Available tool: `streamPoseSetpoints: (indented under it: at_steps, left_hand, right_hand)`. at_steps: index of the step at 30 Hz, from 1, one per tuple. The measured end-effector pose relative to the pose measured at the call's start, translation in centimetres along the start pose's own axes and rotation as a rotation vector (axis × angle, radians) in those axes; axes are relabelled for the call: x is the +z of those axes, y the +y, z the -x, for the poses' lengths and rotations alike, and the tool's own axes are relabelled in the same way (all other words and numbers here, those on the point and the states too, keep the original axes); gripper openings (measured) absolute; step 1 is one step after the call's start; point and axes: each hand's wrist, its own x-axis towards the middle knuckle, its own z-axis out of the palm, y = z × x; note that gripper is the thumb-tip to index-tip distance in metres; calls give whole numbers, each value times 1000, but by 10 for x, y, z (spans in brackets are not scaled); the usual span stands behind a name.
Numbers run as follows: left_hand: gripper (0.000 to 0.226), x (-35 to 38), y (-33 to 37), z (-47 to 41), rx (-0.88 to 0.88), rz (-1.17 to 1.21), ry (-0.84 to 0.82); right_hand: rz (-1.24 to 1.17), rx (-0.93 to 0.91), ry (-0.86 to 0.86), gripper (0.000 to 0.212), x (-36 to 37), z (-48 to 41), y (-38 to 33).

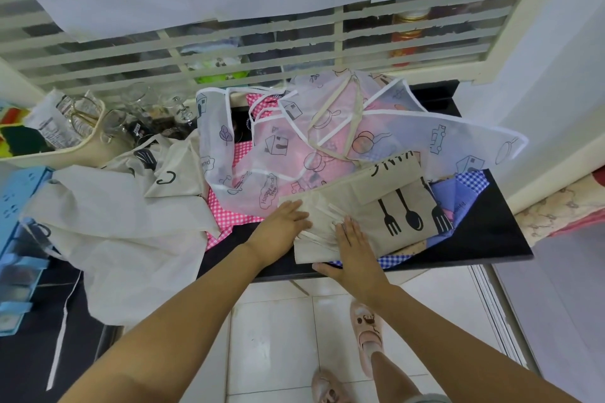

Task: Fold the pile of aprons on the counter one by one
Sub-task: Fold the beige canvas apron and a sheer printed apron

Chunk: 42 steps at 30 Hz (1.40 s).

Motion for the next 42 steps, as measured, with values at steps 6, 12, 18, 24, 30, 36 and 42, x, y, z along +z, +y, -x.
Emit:
streamPoseSetpoints:
  at_steps: [6, 12, 18, 24, 30, 36, 42]
  left_hand:
    - [18, -28, 10, -4, 94, -63, -61]
    - [14, -62, 36, -3, 82, 25, -186]
    - [22, -89, 56, -12, 112, 247, -222]
    - [12, -114, 45, -36, 58, 575, -394]
    - [41, -82, 54, -68, -160, 1148, -388]
    - [32, -34, 64, -101, -375, 997, -191]
    - [30, -10, 66, -111, -414, 853, -59]
  right_hand:
    - [-25, -30, 45, 120, -9, 12, 6]
    - [-196, -1, 52, 100, -4, 29, 3]
    - [-553, 112, 126, 32, -24, 50, 9]
    - [-870, 263, 57, 16, -51, 69, 40]
    - [-1374, 587, 113, 38, -53, 61, 58]
    - [-1818, 772, 233, 41, -57, 50, 76]
    - [-1705, 908, 299, 41, -55, 41, 83]
